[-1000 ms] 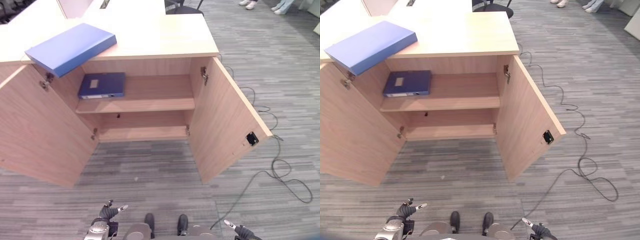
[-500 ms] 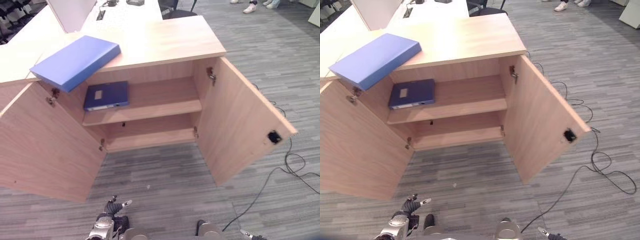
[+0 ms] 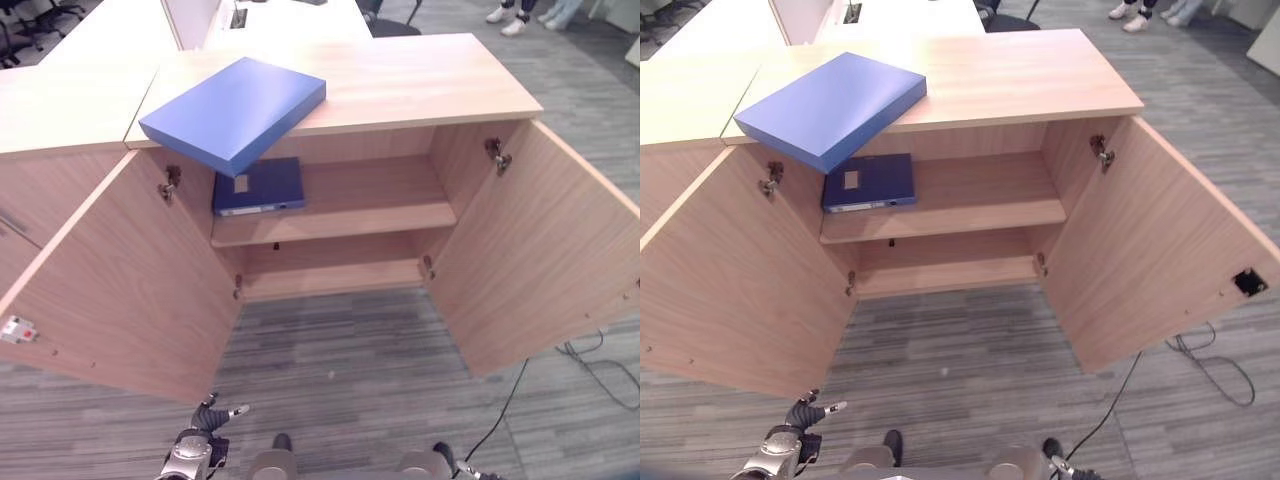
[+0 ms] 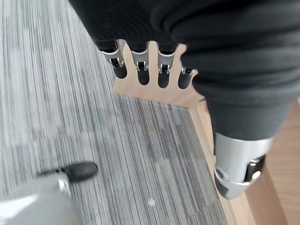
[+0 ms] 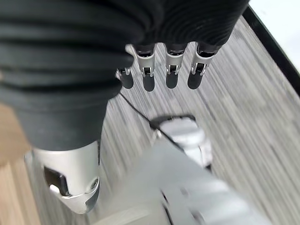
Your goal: Put the empty folder in the office cabinet
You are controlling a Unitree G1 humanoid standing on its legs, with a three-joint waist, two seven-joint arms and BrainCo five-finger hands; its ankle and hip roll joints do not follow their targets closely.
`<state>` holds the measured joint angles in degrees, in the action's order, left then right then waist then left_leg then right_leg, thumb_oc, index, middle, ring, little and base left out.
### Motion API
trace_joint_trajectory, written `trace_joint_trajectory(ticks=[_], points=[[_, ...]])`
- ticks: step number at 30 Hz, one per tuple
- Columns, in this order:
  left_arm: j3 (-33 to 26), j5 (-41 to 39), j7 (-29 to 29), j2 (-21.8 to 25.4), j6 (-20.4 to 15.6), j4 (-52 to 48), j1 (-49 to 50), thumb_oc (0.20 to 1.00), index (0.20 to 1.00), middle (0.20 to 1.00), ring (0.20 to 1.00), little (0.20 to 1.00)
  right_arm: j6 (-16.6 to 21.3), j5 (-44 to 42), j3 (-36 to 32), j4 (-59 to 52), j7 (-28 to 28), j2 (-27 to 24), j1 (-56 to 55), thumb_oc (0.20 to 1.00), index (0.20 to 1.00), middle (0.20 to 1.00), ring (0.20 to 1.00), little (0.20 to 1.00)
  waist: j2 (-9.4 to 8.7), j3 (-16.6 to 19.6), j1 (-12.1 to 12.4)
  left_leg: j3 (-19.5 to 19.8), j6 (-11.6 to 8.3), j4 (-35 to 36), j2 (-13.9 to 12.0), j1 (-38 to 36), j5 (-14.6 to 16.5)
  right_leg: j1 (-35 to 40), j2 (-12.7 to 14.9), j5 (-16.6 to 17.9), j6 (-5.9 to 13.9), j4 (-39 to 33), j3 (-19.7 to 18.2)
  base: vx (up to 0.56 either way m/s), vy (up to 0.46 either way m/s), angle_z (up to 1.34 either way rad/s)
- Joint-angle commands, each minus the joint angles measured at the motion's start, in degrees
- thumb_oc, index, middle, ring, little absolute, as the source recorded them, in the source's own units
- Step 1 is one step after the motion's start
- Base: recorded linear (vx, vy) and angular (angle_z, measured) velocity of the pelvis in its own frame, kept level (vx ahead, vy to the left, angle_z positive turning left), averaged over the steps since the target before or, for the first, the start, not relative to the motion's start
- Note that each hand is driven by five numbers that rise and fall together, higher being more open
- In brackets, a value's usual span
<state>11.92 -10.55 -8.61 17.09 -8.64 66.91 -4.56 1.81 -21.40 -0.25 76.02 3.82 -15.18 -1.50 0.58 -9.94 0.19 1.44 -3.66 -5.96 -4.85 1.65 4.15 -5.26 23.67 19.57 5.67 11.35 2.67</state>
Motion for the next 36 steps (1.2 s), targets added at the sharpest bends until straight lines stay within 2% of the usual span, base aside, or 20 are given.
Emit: trace_joint_trajectory(ticks=[1,2,3,4,5,6,7,8,10,13,18,28,36], points=[[-3.2,0.35,0.03,1.81,-0.31,-2.17,-0.76,1.0,1.0,1.0,1.0,1.0,0.84,-0.12,2.07,-1.44,0.11,-1.33,2.26,1.0,1.0,1.0,1.0,1.0,1.09,-0.89,0.03,1.43,-1.15,7.37,-2.46,-4.05,-2.13,1.56,-11.33,-18.69,4.6,6.52,-1.13,0.09,0.366,0.08],[-3.56,-0.02,0.25,1.75,-0.14,-1.67,-0.73,1.0,1.0,1.0,1.0,1.0,1.1,-0.04,2.96,-1.45,0.0,-1.23,2.39,1.0,1.0,1.0,1.0,1.0,1.11,-0.83,0.19,1.22,-0.55,7.75,-1.47,-4.59,-1.97,2.21,-15.25,-22.96,3.41,5.42,0.75,0.07,0.297,0.1],[-3.64,-0.16,0.4,1.85,0.18,-1.28,-0.69,1.0,1.0,1.0,1.0,1.0,1.31,0.06,3.82,-1.93,-0.18,-1.09,2.76,1.0,1.0,1.0,1.0,1.0,0.75,-0.49,0.05,1.26,-0.12,7.76,-0.42,-4.36,-2.05,1.45,-18.63,-24.01,2.64,3.84,1.75,0.05,0.201,0.22],[-3.79,0.97,0.17,2.16,1.15,0.78,-0.7,1.0,1.0,1.0,1.0,1.0,1.12,0.8,5.29,-1.86,-0.31,-1.18,3.22,1.0,1.0,1.0,1.0,1.0,0.0,-0.83,0.26,1.02,0.07,7.28,0.79,-4.37,-1.33,1.96,-20.39,-25.37,2.07,2.35,2.8,0.02,0.097,0.2],[-3.52,0.85,0.51,2.26,0.66,0.0,-1.13,1.0,1.0,1.0,1.0,1.0,1.04,1.42,5.56,-1.98,-0.1,-1.14,3.56,1.0,1.0,1.0,1.0,1.0,-0.77,-0.88,1.6,0.89,-0.08,6.72,2.09,-3.75,-1.21,4.47,-19.11,-25.34,1.44,-1.91,7.35,0.03,0.044,0.33],[-3.49,0.78,0.53,1.69,0.31,-0.49,-0.96,1.0,1.0,1.0,1.0,1.0,1.45,2.19,6.48,-2.6,0.01,-1.02,3.05,1.0,1.0,1.0,1.0,1.0,-1.04,-0.58,2.21,1.08,-0.05,6.82,2.68,-3.74,-1.4,5.4,-18.68,-25.92,0.59,-3.82,9.26,0.06,0.048,0.52],[-3.37,0.94,0.59,1.13,0.04,-0.01,-0.92,1.0,1.0,1.0,1.0,1.0,1.72,2.37,7.17,-2.88,-0.14,-0.99,2.98,1.0,1.0,1.0,1.0,1.0,-1.16,-0.41,1.58,2.03,0.16,7.18,3.16,-4.47,-1.19,5.79,-19.9,-26.52,0.54,-4.51,6.41,0.09,0.08,0.54],[-3.47,1.06,0.63,0.73,-0.03,-0.07,-0.34,1.0,1.0,1.0,1.0,1.0,1.56,3.13,7.72,-2.99,-0.41,-1.05,3.17,1.0,1.0,1.0,1.0,1.0,-1.23,0.23,1.53,1.86,0.42,7.86,3.61,-4.95,-1.37,5.81,-20.62,-25.53,0.8,-5.76,3.43,0.1,0.055,0.45],[-3.61,0.93,0.71,0.06,0.25,0.52,0.06,1.0,1.0,1.0,1.0,1.0,1.39,4.74,8.77,-3.13,-0.05,-1.1,3.53,1.0,1.0,1.0,1.0,1.0,-1.4,0.65,2.81,1.67,0.43,8.55,3.89,-5.18,-1.61,7.31,-19.66,-24.17,0.81,-7.61,4.46,0.06,-0.006,0.22],[-2.43,1.89,1.26,-0.95,0.38,0.67,0.53,1.0,1.0,1.0,1.0,1.0,1.33,6.43,10.19,-3.53,0.18,-1.3,4.39,1.0,1.0,1.0,1.0,1.0,-1.26,0.97,2.89,2.81,0.57,9.7,4.23,-6.12,-1.91,8.92,-19.67,-23.86,0.58,-9.68,4.37,0.03,-0.009,0.01],[-1.21,4.05,1.64,-1.55,0.55,1.48,1.65,1.0,1.0,1.0,1.0,1.0,1.7,7.55,11.67,-4.71,0.13,-1.31,5.62,1.0,1.0,1.0,1.0,1.0,-1.45,2.05,3.52,2.58,0.24,10.94,3.95,-8.23,-1.74,12.92,-19.45,-22.8,1.01,-13.92,5.77,0.05,-0.03,0.05],[-1.26,3.95,1.4,-0.29,0.18,0.07,3.18,1.0,1.0,1.0,1.0,1.0,4.08,3.57,11.38,-11.76,0.46,-3.2,10.05,1.0,1.0,1.0,1.0,1.0,-1.86,2.99,4.71,4.15,-0.61,10.96,3.41,-9.88,-1.5,15.59,-19.32,-23.06,1.14,-15.17,7.02,0.02,-0.022,0.1],[-2.02,2.9,1.13,-0.65,0.27,0.78,3.17,1.0,1.0,1.0,1.0,1.0,3.86,1.31,10.11,-10.16,0.44,-2.72,9.44,1.0,1.0,1.0,1.0,1.0,-1.76,2.7,5.24,5.16,-1.0,10.96,3.02,-9.53,-1.78,15.36,-19.54,-23.91,0.77,-14.26,7.82,-0.01,-0.037,0.11]])
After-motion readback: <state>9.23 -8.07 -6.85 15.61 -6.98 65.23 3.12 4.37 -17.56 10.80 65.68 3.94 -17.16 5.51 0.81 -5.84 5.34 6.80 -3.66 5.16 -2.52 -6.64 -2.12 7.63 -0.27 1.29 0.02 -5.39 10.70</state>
